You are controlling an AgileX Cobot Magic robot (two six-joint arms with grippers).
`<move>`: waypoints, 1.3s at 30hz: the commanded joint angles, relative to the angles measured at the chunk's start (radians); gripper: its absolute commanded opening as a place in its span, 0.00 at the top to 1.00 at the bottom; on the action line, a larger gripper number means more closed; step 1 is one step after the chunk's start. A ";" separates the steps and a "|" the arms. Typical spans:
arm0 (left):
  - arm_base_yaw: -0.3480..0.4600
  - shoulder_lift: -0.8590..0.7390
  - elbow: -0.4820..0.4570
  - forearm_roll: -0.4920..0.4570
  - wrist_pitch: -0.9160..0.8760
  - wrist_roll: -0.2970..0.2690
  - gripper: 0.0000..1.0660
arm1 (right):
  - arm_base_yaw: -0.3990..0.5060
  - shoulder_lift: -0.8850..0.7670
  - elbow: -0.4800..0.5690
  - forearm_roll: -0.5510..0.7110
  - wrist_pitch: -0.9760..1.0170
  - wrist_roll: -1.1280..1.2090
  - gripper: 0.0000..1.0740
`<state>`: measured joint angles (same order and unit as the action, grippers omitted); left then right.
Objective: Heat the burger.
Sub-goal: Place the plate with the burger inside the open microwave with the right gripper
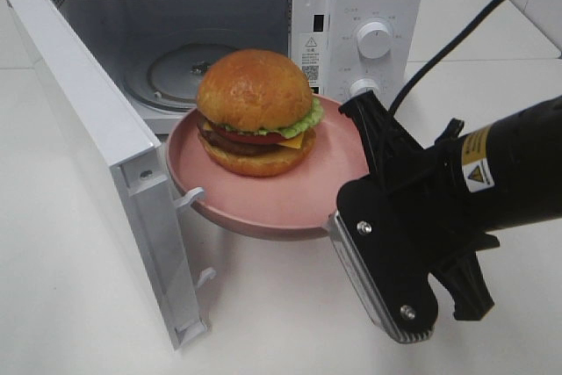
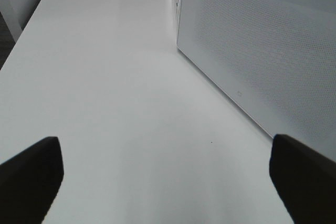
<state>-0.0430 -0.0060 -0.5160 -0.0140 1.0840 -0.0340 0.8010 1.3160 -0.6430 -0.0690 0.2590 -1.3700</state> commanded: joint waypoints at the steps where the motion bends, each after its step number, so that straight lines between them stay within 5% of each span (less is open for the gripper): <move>1: 0.000 -0.014 0.001 -0.005 -0.015 -0.001 0.06 | -0.004 -0.012 -0.042 0.034 -0.066 -0.053 0.94; 12: 0.000 -0.014 0.001 -0.005 -0.015 -0.001 0.06 | -0.081 -0.012 -0.078 0.076 -0.017 -0.096 0.93; 18: 0.000 -0.014 0.001 -0.005 -0.015 -0.001 0.06 | -0.085 -0.012 -0.079 0.076 -0.008 -0.123 1.00; 39: 0.000 -0.014 0.001 -0.004 -0.015 -0.001 0.06 | -0.085 0.088 -0.142 0.075 -0.046 -0.141 1.00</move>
<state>-0.0430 -0.0060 -0.5160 -0.0140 1.0840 -0.0340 0.7190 1.4120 -0.7640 0.0000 0.2970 -1.4950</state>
